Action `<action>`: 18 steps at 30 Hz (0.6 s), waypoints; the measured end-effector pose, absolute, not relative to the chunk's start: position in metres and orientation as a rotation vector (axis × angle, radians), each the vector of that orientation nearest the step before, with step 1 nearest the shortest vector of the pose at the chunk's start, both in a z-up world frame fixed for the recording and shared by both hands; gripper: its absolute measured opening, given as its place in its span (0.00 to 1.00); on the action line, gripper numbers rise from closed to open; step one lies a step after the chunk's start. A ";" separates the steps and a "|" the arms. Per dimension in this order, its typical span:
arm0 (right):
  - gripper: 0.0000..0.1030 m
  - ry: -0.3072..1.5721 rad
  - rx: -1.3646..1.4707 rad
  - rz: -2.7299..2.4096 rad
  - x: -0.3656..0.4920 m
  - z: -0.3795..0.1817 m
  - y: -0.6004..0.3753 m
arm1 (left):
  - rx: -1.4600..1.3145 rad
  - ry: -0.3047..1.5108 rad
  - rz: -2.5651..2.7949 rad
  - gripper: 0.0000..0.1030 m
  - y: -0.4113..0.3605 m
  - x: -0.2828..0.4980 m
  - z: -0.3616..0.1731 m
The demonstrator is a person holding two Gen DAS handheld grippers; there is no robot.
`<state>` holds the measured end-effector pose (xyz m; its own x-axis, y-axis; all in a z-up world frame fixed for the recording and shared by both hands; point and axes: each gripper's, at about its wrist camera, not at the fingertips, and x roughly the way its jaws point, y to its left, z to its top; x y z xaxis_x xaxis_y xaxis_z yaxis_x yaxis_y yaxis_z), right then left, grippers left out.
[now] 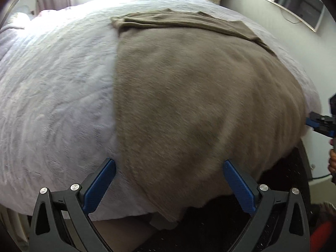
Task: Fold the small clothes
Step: 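Grasp the sweater hem with the left gripper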
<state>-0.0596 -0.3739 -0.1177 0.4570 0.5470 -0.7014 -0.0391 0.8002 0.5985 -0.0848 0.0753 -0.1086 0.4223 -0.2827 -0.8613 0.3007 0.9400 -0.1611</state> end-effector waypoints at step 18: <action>0.53 1.116 0.573 0.556 -0.061 -0.158 -0.352 | -0.091 1.086 -0.496 0.99 0.077 -0.097 -0.112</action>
<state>-0.0611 -0.3517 -0.1582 0.3373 0.6697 -0.6616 -0.1245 0.7284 0.6738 -0.0967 0.0769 -0.1117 0.3684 -0.4294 -0.8246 0.3415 0.8874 -0.3095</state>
